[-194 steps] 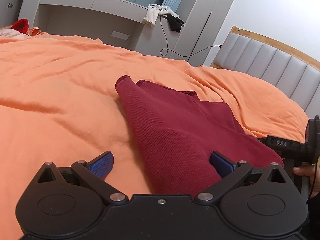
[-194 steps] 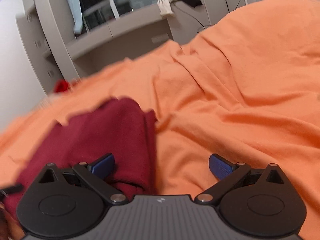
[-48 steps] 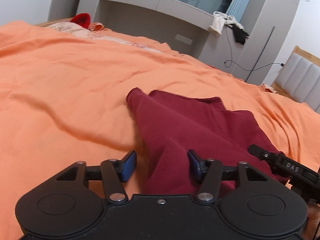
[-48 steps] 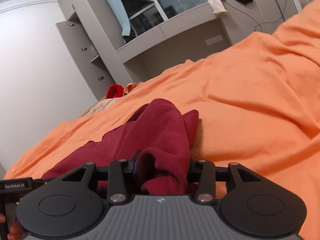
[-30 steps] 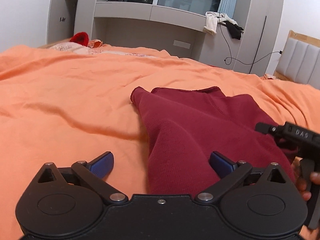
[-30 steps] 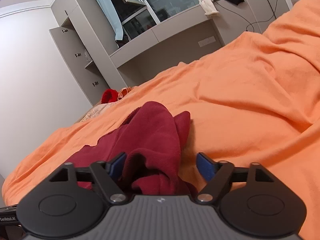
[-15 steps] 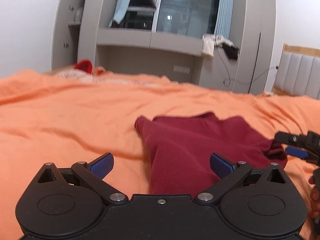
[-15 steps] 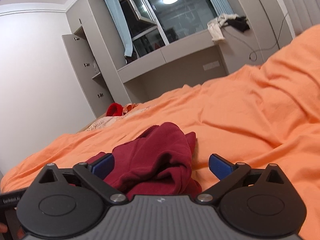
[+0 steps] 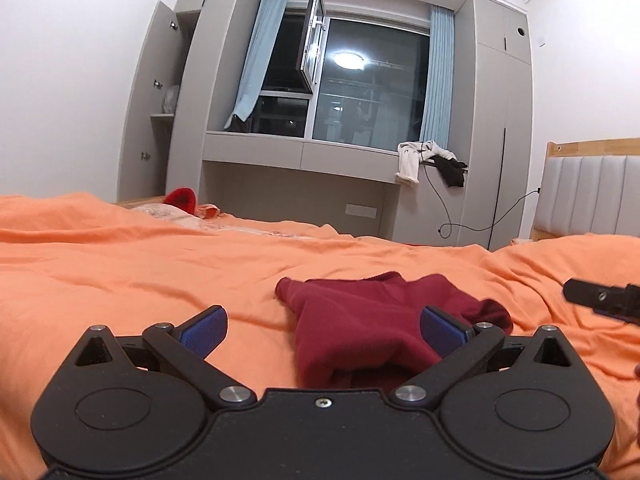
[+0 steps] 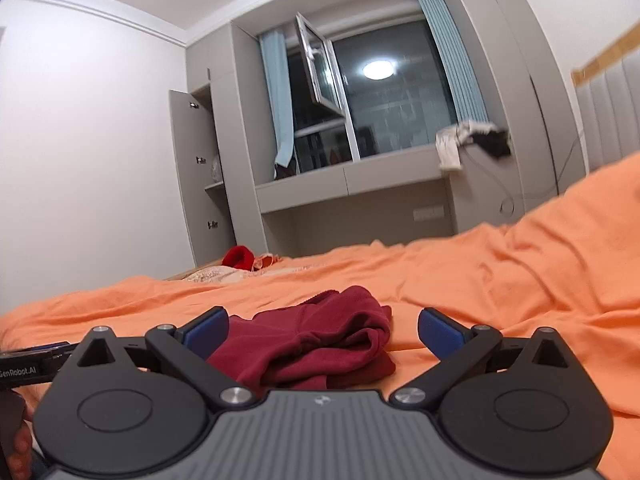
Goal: Fold small clothes
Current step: 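Withdraw both tools from the folded maroon bundle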
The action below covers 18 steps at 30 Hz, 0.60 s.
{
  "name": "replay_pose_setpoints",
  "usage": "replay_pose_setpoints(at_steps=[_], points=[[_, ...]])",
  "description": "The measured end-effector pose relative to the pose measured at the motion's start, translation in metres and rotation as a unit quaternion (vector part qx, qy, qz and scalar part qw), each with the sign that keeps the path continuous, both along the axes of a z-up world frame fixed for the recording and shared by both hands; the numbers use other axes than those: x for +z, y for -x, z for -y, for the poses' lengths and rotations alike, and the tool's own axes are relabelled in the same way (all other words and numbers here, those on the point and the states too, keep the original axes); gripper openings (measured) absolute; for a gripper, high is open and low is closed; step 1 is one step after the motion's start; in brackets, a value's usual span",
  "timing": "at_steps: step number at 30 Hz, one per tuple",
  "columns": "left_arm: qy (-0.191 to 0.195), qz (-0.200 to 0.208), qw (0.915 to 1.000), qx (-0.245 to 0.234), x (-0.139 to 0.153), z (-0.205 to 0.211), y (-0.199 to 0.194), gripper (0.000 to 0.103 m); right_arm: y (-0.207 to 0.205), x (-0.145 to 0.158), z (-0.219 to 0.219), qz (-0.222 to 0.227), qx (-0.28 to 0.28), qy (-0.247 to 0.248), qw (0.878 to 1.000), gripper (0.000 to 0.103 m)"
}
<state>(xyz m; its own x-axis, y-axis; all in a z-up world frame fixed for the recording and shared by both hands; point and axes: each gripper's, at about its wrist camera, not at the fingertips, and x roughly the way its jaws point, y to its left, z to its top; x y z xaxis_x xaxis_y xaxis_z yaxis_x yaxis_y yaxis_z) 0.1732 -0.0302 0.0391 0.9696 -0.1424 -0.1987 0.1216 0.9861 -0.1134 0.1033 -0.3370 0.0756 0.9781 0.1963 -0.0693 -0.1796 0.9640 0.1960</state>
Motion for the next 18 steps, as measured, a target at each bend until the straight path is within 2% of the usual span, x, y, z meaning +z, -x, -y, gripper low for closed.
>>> replay_pose_setpoints(at_steps=[4, 10, 18], points=[[-0.003, 0.001, 1.0, -0.003, -0.007, 0.0, 0.027, 0.102, 0.035, -0.005, -0.007, 0.016, -0.01, 0.019, 1.0, 0.103], [-0.013, 0.005, 0.9999, -0.003, -0.016, -0.001, 0.063, 0.102, 0.075, -0.016, -0.016, 0.014, -0.019, 0.036, 0.999, 0.103], [-0.012, -0.008, 0.9999, -0.009, -0.023, -0.002, 0.087, 0.102, 0.089, -0.025, -0.018, 0.0, -0.03, 0.047, 0.998, 0.103]])
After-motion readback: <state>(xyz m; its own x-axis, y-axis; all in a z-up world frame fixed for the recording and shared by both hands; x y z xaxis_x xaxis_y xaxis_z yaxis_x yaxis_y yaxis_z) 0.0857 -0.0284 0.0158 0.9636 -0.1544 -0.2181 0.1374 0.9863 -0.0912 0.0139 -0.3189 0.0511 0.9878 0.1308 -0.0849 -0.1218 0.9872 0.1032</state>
